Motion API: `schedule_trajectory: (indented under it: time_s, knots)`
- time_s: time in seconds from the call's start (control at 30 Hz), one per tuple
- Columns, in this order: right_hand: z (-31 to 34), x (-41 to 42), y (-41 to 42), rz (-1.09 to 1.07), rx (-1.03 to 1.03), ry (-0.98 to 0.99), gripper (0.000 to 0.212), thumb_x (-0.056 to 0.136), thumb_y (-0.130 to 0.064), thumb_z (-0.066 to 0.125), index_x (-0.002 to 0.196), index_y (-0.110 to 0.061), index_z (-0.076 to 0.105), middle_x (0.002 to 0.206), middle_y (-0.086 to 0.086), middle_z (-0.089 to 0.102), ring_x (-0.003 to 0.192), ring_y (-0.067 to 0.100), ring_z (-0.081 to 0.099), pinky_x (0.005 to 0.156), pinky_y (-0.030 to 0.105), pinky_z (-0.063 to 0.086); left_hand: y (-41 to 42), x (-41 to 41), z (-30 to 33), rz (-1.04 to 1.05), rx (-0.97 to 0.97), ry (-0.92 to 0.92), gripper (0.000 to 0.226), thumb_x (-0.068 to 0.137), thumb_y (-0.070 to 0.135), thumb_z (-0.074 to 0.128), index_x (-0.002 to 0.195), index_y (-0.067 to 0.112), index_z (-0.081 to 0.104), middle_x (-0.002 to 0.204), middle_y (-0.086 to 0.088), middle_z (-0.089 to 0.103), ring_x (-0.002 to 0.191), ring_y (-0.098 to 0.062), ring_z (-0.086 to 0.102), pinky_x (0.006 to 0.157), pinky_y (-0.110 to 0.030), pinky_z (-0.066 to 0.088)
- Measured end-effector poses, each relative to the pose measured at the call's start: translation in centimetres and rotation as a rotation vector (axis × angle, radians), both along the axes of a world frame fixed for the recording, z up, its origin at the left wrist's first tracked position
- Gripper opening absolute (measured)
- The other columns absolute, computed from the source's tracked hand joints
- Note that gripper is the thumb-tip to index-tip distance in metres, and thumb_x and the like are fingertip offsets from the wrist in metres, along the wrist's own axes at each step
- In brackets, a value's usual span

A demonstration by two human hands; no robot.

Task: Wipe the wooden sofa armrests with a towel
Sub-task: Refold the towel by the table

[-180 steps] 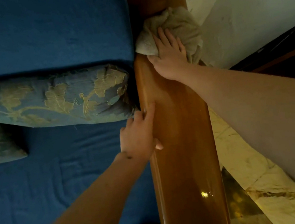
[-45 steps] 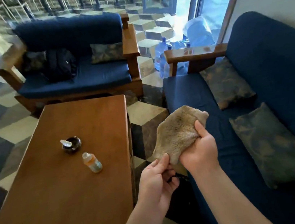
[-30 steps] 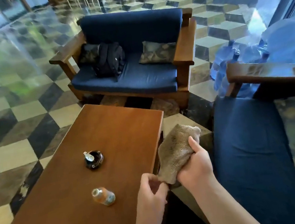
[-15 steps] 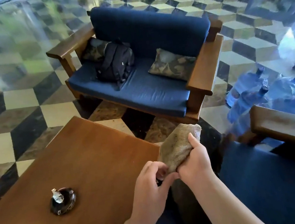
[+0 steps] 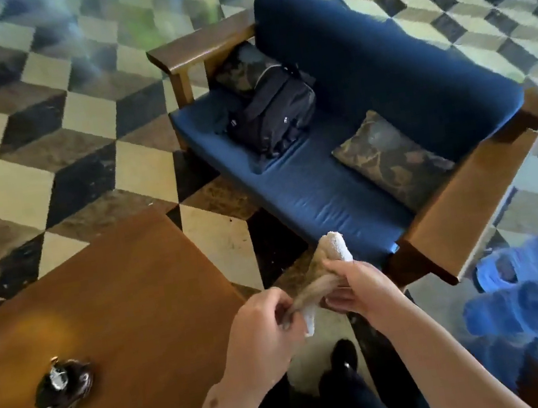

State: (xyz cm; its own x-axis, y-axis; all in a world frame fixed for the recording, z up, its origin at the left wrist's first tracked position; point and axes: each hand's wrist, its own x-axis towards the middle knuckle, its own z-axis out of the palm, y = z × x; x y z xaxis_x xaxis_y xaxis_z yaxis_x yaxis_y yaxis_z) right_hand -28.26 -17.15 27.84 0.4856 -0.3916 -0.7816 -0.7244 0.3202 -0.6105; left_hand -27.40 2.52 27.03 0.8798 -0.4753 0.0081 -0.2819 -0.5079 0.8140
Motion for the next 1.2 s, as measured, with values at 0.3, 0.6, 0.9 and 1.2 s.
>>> schedule_trajectory:
  time_s: [0.3, 0.6, 0.9, 1.2]
  knots:
    - [-6.0, 16.2, -5.7, 0.411, 0.087, 0.134, 0.024, 0.085, -0.006, 0.068, 0.109, 0.000, 0.067, 0.114, 0.031, 0.073, 0.104, 0.042, 0.074, 0.090, 0.049, 0.063, -5.8, 6.0, -3.9, 0.383, 0.217, 0.082, 0.004, 0.083, 0.024, 0.068, 0.087, 0.023, 0.066, 0.080, 0.012, 0.061, 0.074, -0.006, 0.056, 0.065, -0.022, 0.048]
    - [-6.7, 26.8, -6.0, 0.717, 0.189, 0.211, 0.027, 0.090, -0.018, 0.072, 0.113, -0.005, 0.065, 0.106, 0.021, 0.075, 0.094, 0.034, 0.077, 0.079, 0.043, 0.064, -8.6, 11.1, -5.1, 0.723, 0.210, 0.185, 0.008, 0.087, 0.035, 0.063, 0.080, 0.031, 0.061, 0.075, 0.016, 0.060, 0.073, -0.006, 0.058, 0.063, -0.027, 0.053]
    - [-8.1, 37.7, 5.4, 1.126, 0.118, 0.238, 0.024, 0.100, -0.011, 0.062, 0.123, -0.009, 0.062, 0.122, 0.019, 0.067, 0.106, 0.035, 0.071, 0.099, 0.049, 0.059, -3.9, 16.1, -10.8, 1.141, 0.146, 0.330, 0.013, 0.084, 0.035, 0.064, 0.078, 0.040, 0.054, 0.081, 0.020, 0.059, 0.078, -0.001, 0.057, 0.067, -0.028, 0.055]
    - [-15.8, 44.8, 13.7, 1.395, -0.037, 0.367, 0.020, 0.101, -0.020, 0.064, 0.121, -0.019, 0.066, 0.117, 0.010, 0.074, 0.106, 0.028, 0.072, 0.074, 0.034, 0.062, -2.7, 22.0, -17.8, 1.442, 0.078, 0.512, 0.014, 0.090, 0.028, 0.064, 0.084, 0.033, 0.053, 0.086, 0.016, 0.053, 0.079, -0.007, 0.050, 0.066, -0.029, 0.048]
